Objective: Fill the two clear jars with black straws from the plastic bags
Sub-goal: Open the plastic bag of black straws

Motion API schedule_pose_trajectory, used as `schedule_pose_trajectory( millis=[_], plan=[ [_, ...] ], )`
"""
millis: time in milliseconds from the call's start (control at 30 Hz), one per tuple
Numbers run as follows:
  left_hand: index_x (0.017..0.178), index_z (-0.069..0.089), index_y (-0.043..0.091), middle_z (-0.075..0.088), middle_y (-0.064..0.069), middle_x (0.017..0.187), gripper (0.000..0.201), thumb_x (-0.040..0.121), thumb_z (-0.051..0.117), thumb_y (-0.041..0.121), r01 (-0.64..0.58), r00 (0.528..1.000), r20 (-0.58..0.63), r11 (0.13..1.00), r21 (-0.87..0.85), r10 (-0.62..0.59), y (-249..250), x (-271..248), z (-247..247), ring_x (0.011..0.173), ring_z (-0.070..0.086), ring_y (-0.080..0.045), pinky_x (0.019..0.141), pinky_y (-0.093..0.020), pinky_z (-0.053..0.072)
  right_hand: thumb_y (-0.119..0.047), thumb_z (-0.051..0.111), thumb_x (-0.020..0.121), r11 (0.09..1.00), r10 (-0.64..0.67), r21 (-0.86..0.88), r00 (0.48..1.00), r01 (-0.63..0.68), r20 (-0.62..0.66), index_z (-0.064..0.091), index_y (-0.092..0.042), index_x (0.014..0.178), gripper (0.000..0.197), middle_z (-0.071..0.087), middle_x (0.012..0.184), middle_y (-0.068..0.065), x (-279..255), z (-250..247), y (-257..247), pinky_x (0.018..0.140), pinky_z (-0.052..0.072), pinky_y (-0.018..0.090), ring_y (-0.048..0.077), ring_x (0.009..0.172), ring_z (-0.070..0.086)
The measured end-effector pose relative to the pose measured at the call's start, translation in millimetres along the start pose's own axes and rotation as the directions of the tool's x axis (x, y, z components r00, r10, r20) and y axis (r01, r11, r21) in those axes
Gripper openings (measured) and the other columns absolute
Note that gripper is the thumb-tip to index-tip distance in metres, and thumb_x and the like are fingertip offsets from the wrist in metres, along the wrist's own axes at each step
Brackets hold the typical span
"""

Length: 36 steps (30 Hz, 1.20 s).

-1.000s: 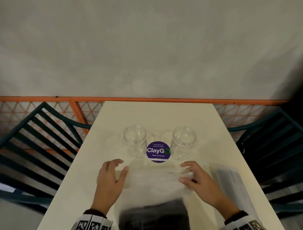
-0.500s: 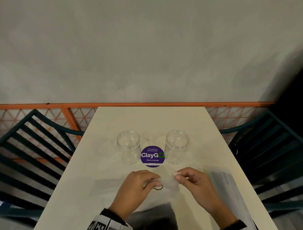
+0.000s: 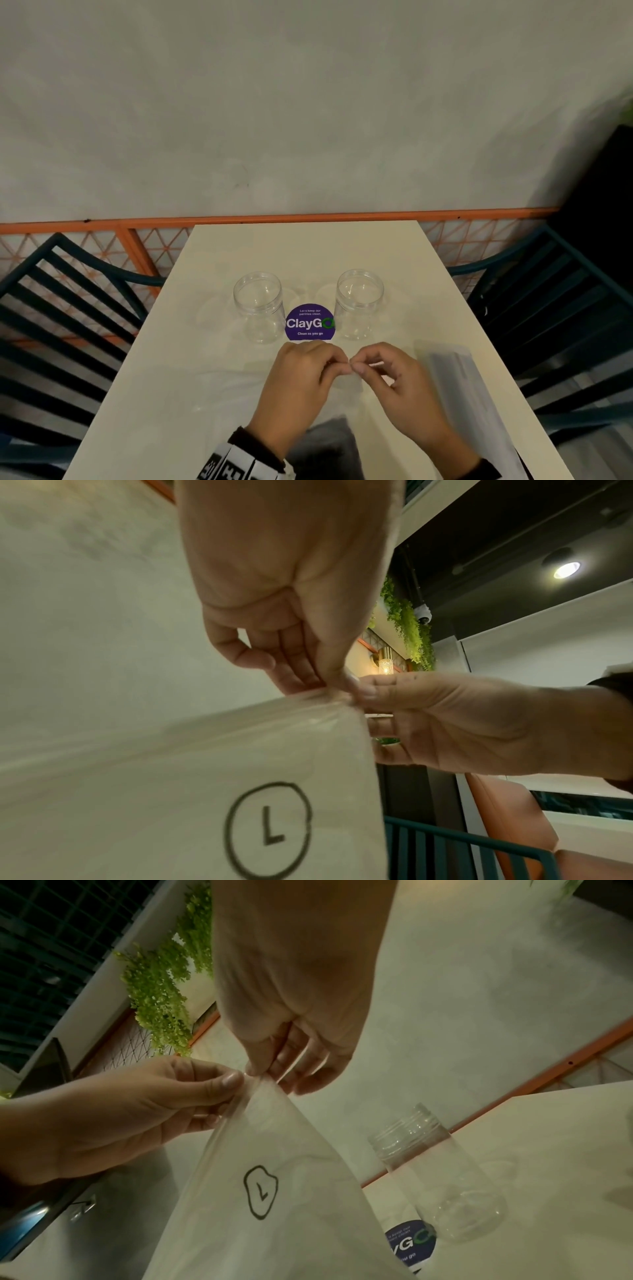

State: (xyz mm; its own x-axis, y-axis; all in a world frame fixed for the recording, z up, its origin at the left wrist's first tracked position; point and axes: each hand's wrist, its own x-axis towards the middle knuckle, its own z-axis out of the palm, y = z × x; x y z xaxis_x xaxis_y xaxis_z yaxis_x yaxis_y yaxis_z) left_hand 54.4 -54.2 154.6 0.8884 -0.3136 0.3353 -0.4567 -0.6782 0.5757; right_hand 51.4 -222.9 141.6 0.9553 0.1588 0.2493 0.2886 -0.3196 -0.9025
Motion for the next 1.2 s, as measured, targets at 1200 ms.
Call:
schedule_pose_trajectory(
  millis=[1200],
  plan=[
    [0.086, 0.068, 0.028, 0.062, 0.025, 0.077, 0.025, 0.076, 0.061, 0.05, 0.101, 0.988, 0.138, 0.976, -0.194, -0.075, -20.8, -6.8, -18.9, 0.081, 0.059, 0.001, 0.075, -0.013, 0.046, -0.017, 0.069, 0.079, 0.954, 0.096, 0.287, 0.995, -0.085, -0.026, 0.056, -0.007, 0.08, 0.015, 0.063, 0.069, 0.003, 2.2, -33.2, -0.6, 0.065, 0.051, 0.02, 0.015, 0.067, 0.059]
  ],
)
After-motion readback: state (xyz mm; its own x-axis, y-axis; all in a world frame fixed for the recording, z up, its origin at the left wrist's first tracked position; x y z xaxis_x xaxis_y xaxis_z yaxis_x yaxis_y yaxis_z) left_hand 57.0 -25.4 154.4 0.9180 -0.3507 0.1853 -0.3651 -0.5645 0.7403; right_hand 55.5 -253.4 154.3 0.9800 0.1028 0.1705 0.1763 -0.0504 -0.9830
